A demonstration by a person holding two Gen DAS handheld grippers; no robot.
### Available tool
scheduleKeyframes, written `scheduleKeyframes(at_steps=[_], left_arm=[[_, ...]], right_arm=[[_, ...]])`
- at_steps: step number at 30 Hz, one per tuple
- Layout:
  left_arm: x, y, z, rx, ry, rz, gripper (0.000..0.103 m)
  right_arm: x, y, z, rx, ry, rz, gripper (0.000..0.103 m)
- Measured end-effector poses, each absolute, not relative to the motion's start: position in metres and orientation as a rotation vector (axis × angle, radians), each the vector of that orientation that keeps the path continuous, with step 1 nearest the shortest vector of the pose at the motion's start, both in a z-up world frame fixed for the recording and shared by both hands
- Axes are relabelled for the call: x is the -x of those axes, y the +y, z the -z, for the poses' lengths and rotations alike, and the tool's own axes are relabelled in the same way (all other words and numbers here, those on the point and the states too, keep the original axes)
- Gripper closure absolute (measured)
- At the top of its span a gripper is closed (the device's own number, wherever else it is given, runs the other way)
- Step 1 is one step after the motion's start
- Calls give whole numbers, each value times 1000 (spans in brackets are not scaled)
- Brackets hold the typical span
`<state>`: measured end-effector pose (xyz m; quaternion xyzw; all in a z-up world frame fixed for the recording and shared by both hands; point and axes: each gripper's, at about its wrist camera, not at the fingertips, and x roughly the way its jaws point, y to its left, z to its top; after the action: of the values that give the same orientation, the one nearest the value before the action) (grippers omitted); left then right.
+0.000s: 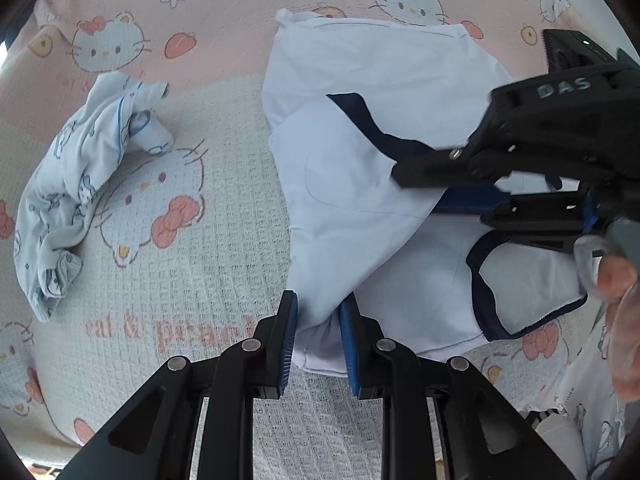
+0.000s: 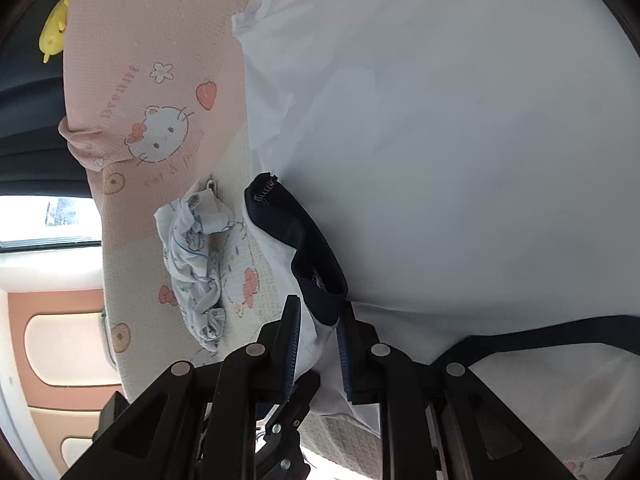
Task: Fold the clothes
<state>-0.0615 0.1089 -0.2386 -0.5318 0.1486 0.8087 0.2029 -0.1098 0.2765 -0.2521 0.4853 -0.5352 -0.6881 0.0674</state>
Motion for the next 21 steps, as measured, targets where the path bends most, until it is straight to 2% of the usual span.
scheduleKeyframes(at_steps=[5,11,13,19,21], left_arm=[[64,104,242,1524,359,-2249,84],[58,109,240,1506,403,-2264,84],[57,111,242,1515,416,-2259,84],[54,103,245,1562,402,-2255,84],[52,97,246,1578,366,-2256,84]], right_arm=[[119,287,249,-1353,-1628,2087,86],[126,279,259,-1430,-1592,2070,81],[125,275,261,-1398,-1609,2059,75],[134,258,268,-1532,-1490,2024,75],[129,255,269,-1534,-1503,2020,75]])
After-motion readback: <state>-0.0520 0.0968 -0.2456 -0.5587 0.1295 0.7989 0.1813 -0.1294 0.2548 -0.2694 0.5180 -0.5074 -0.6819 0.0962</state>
